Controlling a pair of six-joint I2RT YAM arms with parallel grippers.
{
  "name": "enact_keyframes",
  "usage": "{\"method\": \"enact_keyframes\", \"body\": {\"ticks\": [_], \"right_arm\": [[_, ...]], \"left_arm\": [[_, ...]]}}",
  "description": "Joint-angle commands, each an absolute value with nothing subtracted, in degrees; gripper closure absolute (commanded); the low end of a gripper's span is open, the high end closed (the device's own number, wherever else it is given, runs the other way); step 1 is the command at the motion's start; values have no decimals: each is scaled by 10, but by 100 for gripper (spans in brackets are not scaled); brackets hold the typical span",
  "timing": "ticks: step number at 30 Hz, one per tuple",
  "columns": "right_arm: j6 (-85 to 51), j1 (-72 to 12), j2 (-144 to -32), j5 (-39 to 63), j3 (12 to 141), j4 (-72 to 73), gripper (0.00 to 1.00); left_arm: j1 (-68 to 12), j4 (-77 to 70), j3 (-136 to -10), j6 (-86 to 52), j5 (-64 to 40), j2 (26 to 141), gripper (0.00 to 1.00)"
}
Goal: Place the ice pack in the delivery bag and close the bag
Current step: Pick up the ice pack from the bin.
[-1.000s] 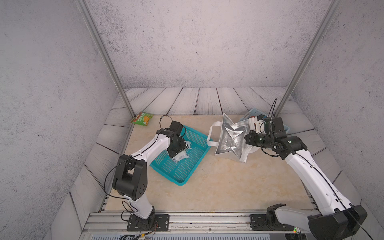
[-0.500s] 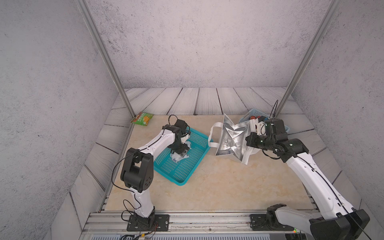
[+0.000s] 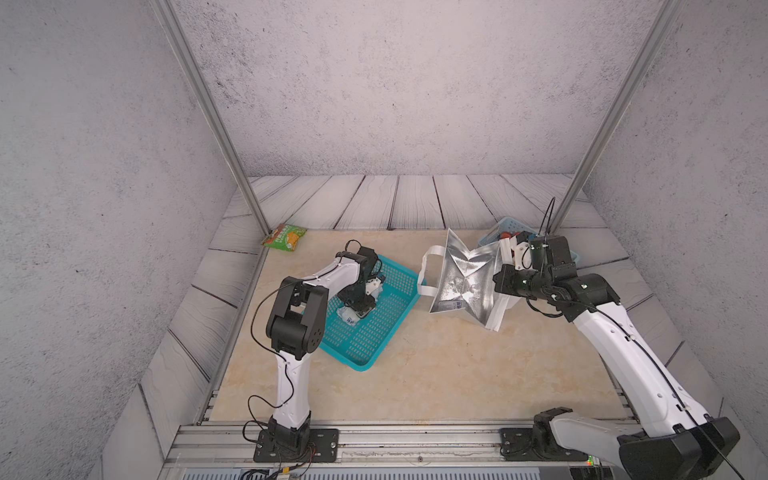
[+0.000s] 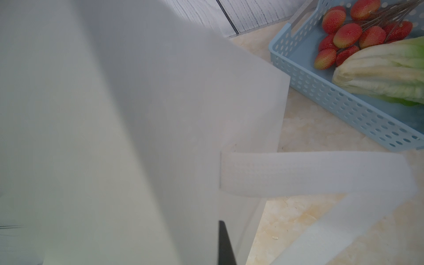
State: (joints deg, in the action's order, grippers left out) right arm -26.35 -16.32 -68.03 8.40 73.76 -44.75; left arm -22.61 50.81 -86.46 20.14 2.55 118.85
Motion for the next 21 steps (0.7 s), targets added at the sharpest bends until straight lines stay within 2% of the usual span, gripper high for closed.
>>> {"method": "enact_keyframes", "body": {"ticks": [1,5,8,10,14,17,19,21], "right_arm": [[-263,-161,-675,72,748,-447,100],[-265,-162,-675,72,746,-442,100],[-264,-162,-674,71,747,-440,100],[-264,-161,-672,71,746,-439,100],[-269,-162,-667,75,731,-426,100],[-272,-161,-668,80,721,-418,100],[-273,-162,-671,82,719,-413,100],[-272,-161,-676,87,721,-410,100]], "left_arm": [[-226,506,-828,190,13,1171,34],[-226,492,-800,179,21,1150,45],[-226,517,-817,150,-3,1113,70],[-226,541,-836,119,-41,1069,78],[-226,516,-852,25,-210,937,79],[-235,340,-809,-167,-406,848,80],[-269,213,-786,-282,-448,825,80],[-338,214,-830,-280,-413,835,80]]}}
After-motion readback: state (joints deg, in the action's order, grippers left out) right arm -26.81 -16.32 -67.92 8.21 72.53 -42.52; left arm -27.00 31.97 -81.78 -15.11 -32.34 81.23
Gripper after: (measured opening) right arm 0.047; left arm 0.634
